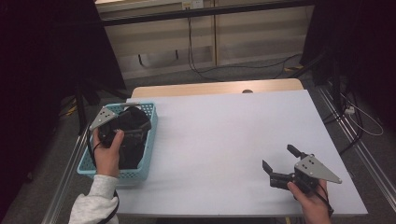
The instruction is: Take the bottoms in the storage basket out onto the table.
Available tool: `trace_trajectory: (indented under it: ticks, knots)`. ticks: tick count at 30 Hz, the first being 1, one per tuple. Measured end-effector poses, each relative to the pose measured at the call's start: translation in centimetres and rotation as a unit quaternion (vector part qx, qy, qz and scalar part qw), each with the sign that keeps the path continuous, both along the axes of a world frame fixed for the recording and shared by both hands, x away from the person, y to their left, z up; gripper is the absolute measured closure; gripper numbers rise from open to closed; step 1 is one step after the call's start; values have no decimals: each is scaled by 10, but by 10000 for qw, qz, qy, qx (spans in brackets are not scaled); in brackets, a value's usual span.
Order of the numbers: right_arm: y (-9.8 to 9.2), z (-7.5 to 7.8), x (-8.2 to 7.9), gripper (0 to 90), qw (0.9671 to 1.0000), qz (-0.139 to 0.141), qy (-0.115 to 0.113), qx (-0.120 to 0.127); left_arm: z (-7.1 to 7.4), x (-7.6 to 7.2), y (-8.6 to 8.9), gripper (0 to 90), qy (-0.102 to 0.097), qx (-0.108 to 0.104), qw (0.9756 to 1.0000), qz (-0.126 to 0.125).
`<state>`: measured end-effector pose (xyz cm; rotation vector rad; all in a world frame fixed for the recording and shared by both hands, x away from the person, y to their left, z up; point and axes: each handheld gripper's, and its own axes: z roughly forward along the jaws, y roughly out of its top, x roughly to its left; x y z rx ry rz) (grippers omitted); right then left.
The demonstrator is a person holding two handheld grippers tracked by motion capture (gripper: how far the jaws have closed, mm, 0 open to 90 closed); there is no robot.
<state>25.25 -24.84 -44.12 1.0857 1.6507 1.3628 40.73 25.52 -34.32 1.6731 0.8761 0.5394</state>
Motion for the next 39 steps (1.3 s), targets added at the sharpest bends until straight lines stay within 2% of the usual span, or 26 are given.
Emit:
trace_trajectory:
  ticks: [5, 11, 16, 21, 25, 29, 32, 33, 34, 35, 39]
  knots:
    - [-3, 0, -2, 9, 10000, -27, -1, 32, 2, 16, 10, 21, 76, 78, 9998, 178]
    - [-4, 0, -3, 9, 10000, -38, -6, 42, -1, 29, 16, 21, 150, 44, 9996, 238]
    - [-5, 0, -4, 9, 10000, -56, -4, 23, -7, 39, 18, 21, 187, 52, 9996, 221]
    - [-7, 0, -5, 8, 10000, -77, -5, 27, -16, 48, 20, 22, 312, 136, 9988, 338]
    - [-8, 0, -6, 9, 10000, -82, -3, 26, -25, 57, 27, 22, 452, 205, 9976, 476]
    - [-9, 0, -7, 9, 10000, -75, -4, 43, -32, 61, 30, 22, 563, 195, 9972, 458]
    - [-9, 0, -7, 9, 10000, -86, -6, 35, -37, 65, 34, 22, 666, 315, 9958, 539]
    - [-9, 0, -7, 8, 10000, -83, -9, 28, -39, 67, 38, 23, 696, 222, 9956, 592]
    - [-9, 0, -7, 8, 10000, -83, -9, 28, -39, 67, 38, 23, 696, 222, 9956, 592]
    - [-9, 0, -7, 9, 10000, -75, -9, 42, -42, 69, 41, 23, 740, 269, 9945, 691]
    - [-9, 0, -7, 9, 10000, -80, -3, 43, -46, 72, 46, 23, 806, 405, 9929, 776]
